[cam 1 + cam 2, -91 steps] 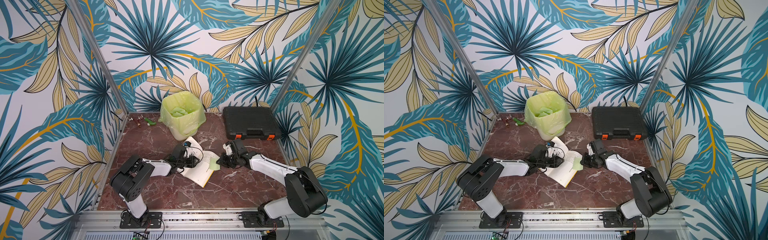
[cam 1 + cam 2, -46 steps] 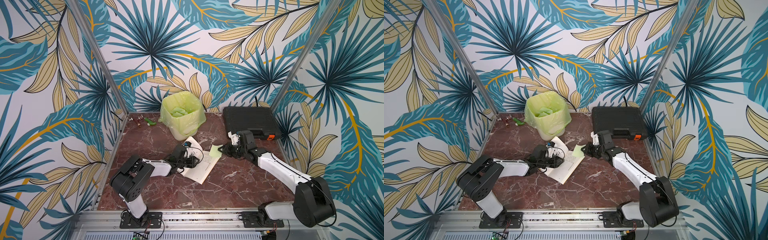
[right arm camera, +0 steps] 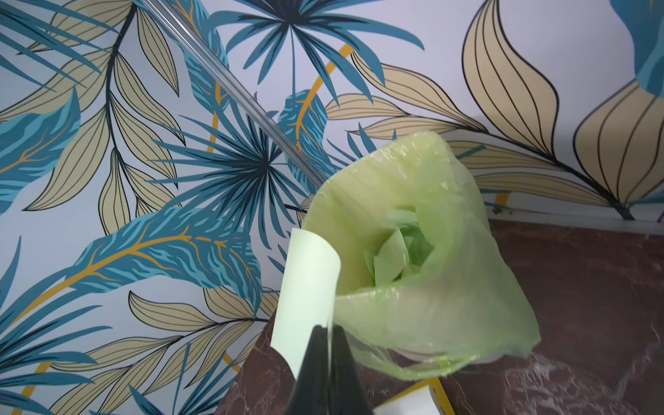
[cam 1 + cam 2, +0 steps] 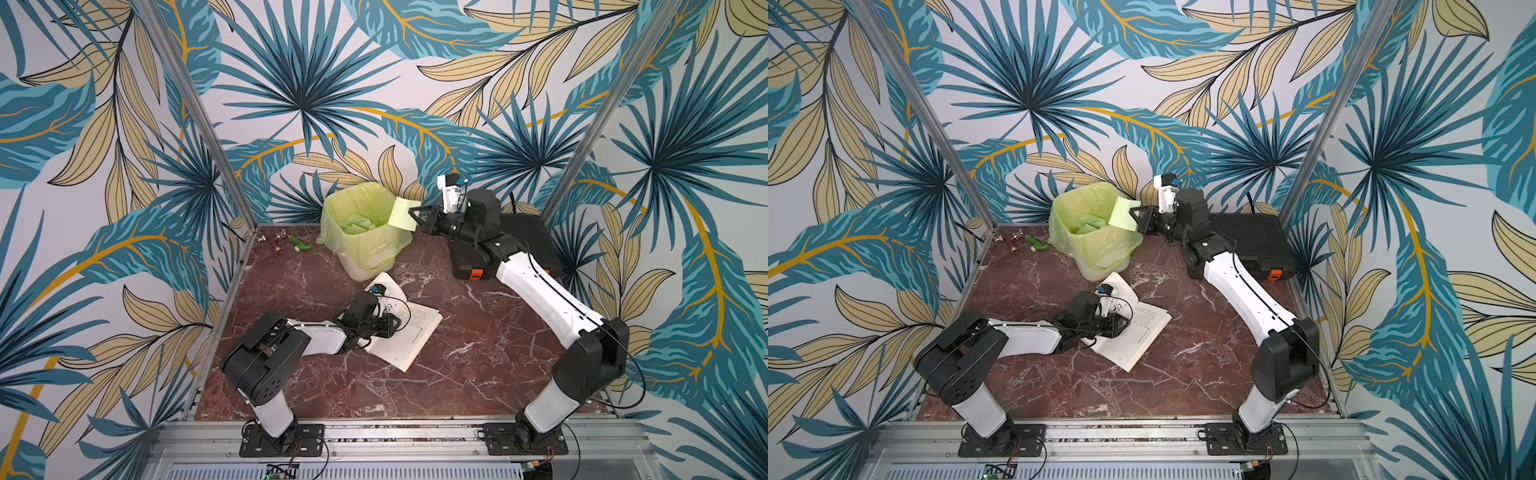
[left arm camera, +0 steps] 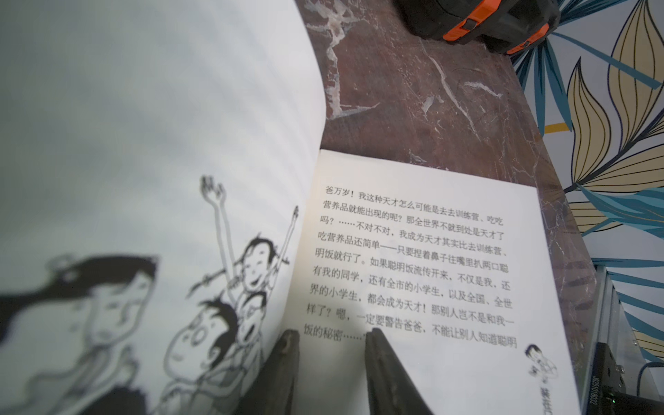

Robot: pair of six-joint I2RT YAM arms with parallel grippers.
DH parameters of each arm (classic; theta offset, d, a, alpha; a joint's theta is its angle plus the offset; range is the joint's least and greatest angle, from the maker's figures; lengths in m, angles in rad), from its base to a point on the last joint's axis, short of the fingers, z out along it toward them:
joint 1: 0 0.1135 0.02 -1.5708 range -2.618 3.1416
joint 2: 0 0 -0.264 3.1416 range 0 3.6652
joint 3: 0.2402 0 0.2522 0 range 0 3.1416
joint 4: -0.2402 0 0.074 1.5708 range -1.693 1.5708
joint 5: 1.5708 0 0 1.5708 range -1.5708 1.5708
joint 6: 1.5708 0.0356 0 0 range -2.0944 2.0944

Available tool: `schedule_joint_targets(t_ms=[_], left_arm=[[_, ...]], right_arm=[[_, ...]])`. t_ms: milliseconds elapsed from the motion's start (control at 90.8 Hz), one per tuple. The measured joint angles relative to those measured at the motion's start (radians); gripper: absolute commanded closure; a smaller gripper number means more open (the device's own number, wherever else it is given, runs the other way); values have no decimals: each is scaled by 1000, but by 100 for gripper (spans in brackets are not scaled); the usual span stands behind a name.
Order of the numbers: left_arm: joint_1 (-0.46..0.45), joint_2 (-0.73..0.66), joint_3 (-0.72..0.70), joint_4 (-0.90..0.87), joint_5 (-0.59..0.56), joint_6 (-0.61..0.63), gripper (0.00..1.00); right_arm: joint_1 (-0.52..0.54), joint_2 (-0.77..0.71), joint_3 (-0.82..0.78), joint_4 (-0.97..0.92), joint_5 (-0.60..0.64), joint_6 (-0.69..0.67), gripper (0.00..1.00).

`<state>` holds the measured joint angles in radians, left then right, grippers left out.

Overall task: Peel off the used sticky note
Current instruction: Place the note in the trash bin, then close the book at the center of the board.

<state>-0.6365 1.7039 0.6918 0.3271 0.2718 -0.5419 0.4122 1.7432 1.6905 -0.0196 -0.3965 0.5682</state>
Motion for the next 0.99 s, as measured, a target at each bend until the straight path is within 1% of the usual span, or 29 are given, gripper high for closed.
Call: schedule_joint_targets(t_ms=[220, 341, 463, 628, 694, 793, 859, 991], left_arm=[[-53, 0, 13, -18, -55, 3, 63], [-77, -2, 16, -26, -74, 3, 63], [-95, -5, 16, -32, -93, 3, 63], [-120, -12, 16, -43, -112, 5, 63], [-130, -15, 16, -47, -117, 10, 63], [-147, -18, 16, -56, -120, 14, 62], [-159, -20, 16, -61, -119, 14, 62], [-180, -26, 15, -77, -127, 20, 62]], right_arm=[[9, 315, 358, -27, 30, -43, 100], [19, 472, 539, -101, 50, -73, 92], [26, 547, 637, -166, 63, -94, 81], [28, 542, 668, -229, 83, -134, 64], [28, 521, 669, -274, 102, -157, 60], [28, 462, 641, -346, 137, -185, 59], [27, 371, 547, -377, 160, -195, 59], [27, 146, 278, -403, 189, -191, 56]])
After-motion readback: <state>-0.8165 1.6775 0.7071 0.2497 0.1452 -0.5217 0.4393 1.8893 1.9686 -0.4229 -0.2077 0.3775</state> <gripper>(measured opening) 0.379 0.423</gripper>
